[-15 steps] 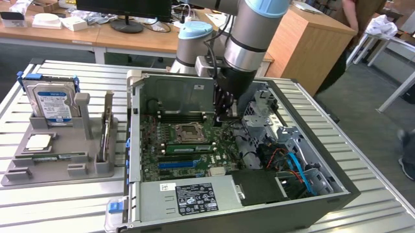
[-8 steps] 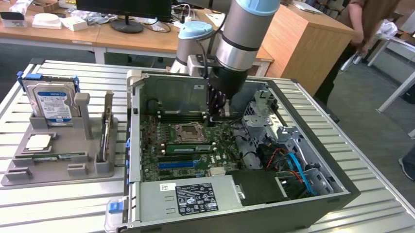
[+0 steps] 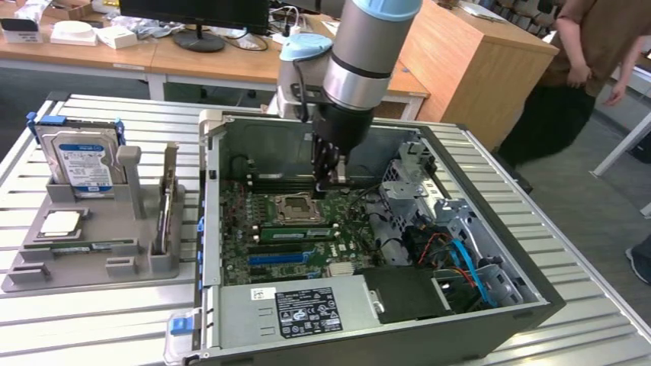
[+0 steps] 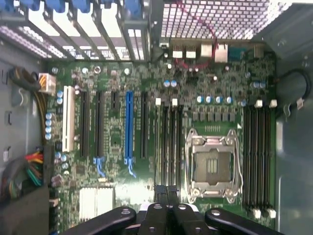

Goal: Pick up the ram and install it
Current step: 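Press down the ram until it locks into place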

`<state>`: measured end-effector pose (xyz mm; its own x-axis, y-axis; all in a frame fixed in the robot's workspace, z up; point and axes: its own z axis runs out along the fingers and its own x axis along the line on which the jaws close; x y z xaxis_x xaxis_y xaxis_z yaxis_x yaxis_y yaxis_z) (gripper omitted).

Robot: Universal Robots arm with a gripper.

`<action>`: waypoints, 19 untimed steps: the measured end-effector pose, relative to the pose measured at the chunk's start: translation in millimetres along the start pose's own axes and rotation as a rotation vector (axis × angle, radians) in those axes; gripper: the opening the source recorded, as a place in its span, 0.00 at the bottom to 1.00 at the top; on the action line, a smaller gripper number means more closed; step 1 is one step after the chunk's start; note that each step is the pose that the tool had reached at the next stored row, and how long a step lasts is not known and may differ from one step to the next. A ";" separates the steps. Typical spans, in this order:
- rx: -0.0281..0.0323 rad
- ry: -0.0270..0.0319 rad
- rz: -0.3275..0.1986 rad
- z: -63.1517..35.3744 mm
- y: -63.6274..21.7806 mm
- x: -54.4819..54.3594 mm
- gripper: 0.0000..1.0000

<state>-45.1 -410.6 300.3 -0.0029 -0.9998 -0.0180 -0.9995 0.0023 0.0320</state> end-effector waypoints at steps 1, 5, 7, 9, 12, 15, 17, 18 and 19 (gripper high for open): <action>0.0002 0.0000 0.000 0.1 2.7 0.0 0.10; 0.0010 0.0000 0.000 0.5 13.8 0.0 0.10; 0.0012 -0.0001 0.000 0.6 18.5 0.0 0.10; 0.0013 0.0000 0.000 0.7 22.7 0.0 0.10; 0.0014 0.0000 0.000 0.9 28.7 0.1 0.10; 0.0016 0.0000 0.000 1.1 34.5 0.1 0.10; 0.0016 -0.0001 0.000 1.3 38.3 0.1 0.10; 0.0016 0.0000 0.000 1.3 40.2 0.1 0.10; 0.0016 0.0000 0.000 1.3 42.1 0.1 0.10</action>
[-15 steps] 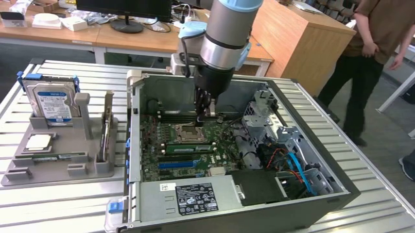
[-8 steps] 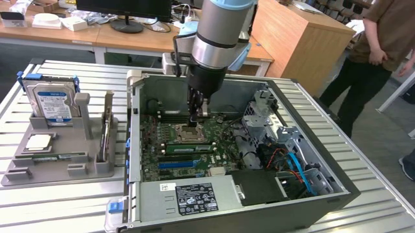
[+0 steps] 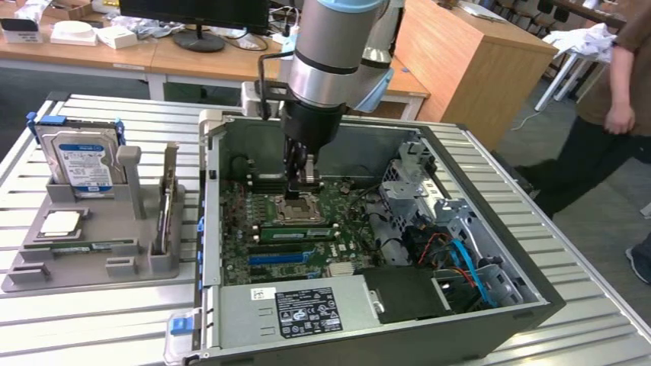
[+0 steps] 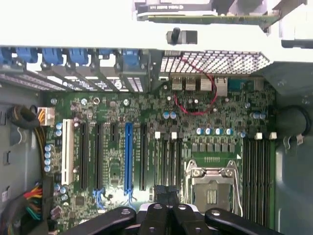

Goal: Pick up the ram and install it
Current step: 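Press down the ram until it locks into place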

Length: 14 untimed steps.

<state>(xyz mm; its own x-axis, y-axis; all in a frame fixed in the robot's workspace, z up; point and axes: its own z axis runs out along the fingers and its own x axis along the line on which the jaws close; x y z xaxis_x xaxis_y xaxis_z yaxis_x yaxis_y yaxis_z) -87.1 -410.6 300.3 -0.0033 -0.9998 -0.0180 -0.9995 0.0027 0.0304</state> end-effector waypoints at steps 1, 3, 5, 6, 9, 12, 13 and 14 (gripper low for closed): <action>0.0000 0.0000 0.000 0.1 1.8 0.0 0.10; 0.0001 -0.0001 0.000 0.2 5.6 0.0 0.10; 0.0001 0.0000 0.000 0.3 9.0 0.0 0.10; 0.0001 0.0000 0.000 0.3 10.6 0.0 0.10; 0.0001 0.0000 0.001 0.5 15.0 0.0 0.10; 0.0001 0.0000 0.001 0.5 15.9 0.0 0.10; 0.0001 -0.0001 0.001 0.5 15.9 0.0 0.10; 0.0001 0.0000 0.001 0.5 16.0 0.0 0.10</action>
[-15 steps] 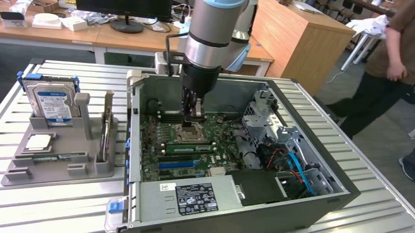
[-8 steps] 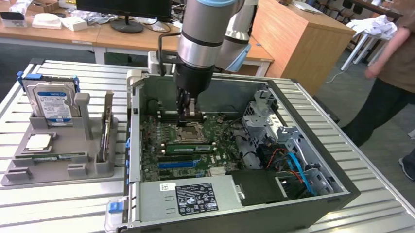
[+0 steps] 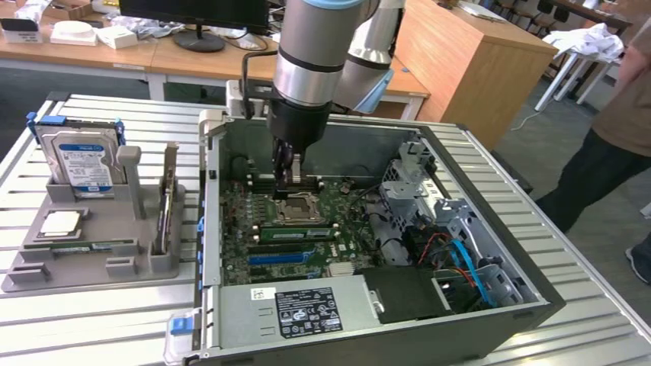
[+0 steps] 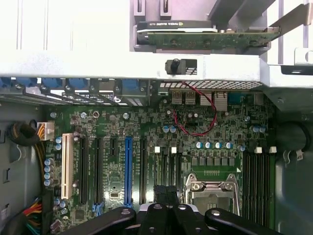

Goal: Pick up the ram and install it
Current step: 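Press down the ram until it locks into place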

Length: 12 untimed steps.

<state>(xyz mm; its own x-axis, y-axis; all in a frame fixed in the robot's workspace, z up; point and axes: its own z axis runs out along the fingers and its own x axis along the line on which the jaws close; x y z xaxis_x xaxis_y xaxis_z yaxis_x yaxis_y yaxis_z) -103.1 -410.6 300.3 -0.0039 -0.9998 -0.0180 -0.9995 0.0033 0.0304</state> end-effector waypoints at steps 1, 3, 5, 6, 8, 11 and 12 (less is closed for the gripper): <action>0.0000 0.0000 0.000 0.0 0.0 0.0 0.10; 0.0000 0.0001 0.000 0.0 -0.4 0.0 0.10; 0.0000 0.0000 0.000 -0.1 -3.1 0.0 0.10; 0.0000 0.0000 0.000 -0.1 -4.5 0.0 0.10; -0.0001 0.0000 0.000 -0.2 -7.3 0.0 0.10; -0.0003 0.0000 0.000 -0.3 -12.1 0.0 0.10; -0.0003 0.0001 0.000 -0.4 -13.6 0.0 0.10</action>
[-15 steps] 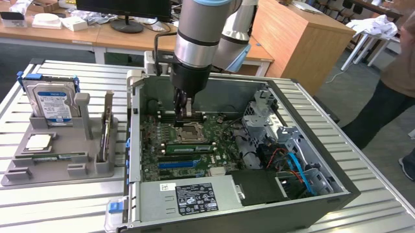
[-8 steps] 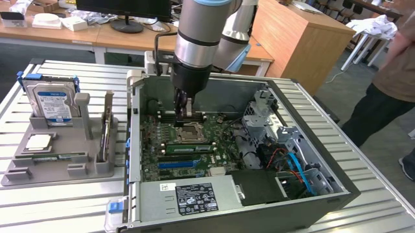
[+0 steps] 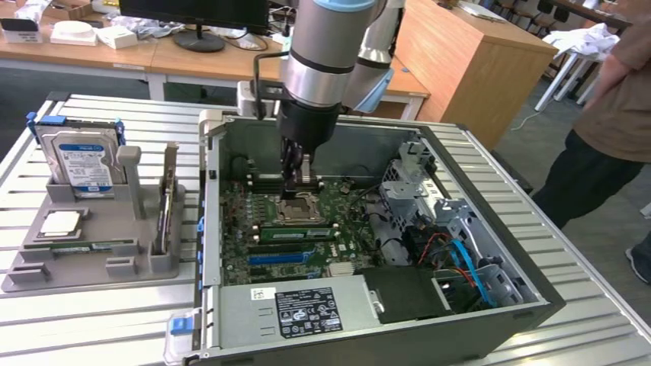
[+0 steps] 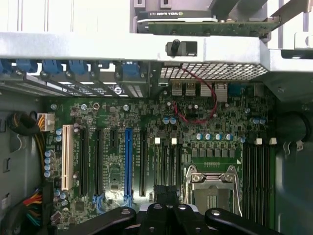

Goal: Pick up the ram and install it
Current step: 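Press down the ram until it locks into place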

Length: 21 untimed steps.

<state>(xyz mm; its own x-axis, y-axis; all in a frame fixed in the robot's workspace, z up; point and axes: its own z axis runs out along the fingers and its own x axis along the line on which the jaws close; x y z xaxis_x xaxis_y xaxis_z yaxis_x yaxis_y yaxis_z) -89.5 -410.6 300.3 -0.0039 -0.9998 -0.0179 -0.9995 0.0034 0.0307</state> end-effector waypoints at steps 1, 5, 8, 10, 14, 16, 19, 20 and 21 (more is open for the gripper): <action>0.0000 0.0000 0.000 0.0 -1.5 0.0 0.10; 0.0000 -0.0001 0.000 -0.2 -6.5 0.0 0.10; 0.0000 -0.0001 0.000 -0.2 -9.2 0.0 0.10; -0.0001 -0.0001 0.000 -0.3 -10.9 0.0 0.10; -0.0001 -0.0001 0.000 -0.4 -12.6 0.0 0.10; -0.0001 -0.0001 0.000 -0.4 -12.7 -0.1 0.10; 0.0001 -0.0004 0.000 0.6 -12.7 -0.1 0.10; 0.0000 -0.0002 0.000 1.2 -12.7 -0.1 0.10; -0.0001 -0.0001 0.000 2.1 -12.7 0.0 0.10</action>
<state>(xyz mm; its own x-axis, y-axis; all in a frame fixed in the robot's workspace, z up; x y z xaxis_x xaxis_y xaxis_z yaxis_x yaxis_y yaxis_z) -76.8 -410.6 297.9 -0.0039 -0.9998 -0.0181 -0.9995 0.0034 0.0308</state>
